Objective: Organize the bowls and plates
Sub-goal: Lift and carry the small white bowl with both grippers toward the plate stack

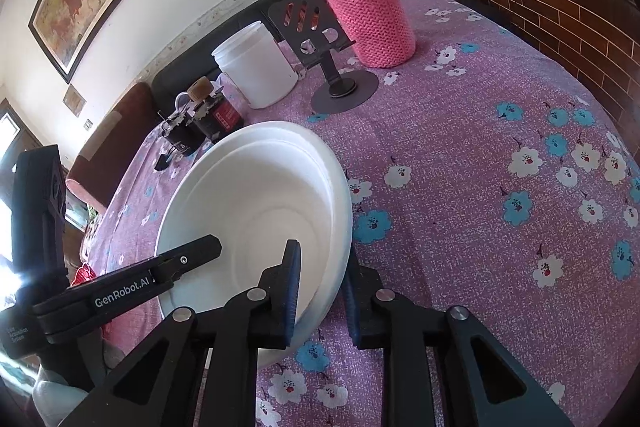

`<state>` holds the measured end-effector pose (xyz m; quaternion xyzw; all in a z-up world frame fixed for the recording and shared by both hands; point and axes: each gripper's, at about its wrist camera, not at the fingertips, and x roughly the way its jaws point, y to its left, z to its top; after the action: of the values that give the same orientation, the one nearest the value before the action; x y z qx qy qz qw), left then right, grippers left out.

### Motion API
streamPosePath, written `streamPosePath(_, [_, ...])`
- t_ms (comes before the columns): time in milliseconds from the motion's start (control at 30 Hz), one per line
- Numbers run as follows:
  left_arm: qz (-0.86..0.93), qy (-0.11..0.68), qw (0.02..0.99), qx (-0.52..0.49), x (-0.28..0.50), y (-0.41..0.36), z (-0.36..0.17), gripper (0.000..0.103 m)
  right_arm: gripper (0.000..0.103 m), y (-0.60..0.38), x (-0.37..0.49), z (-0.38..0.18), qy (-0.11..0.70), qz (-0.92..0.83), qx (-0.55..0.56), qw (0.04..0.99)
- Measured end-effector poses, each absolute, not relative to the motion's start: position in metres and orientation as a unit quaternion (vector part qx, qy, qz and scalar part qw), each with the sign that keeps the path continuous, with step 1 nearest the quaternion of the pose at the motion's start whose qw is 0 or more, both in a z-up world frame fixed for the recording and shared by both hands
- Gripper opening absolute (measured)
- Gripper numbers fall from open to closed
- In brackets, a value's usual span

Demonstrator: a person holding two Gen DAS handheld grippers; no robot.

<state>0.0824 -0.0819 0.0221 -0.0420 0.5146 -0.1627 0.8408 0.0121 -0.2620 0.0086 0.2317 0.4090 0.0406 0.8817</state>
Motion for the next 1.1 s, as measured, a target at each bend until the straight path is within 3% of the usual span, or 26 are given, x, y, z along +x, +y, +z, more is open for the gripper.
streamPosePath(1100, [-0.140, 0.433, 0.889, -0.046, -0.034, -0.001, 0.070, 0.019, 0.020, -0.178, -0.067, 0.049, 0.409, 0.096, 0.177, 0.890])
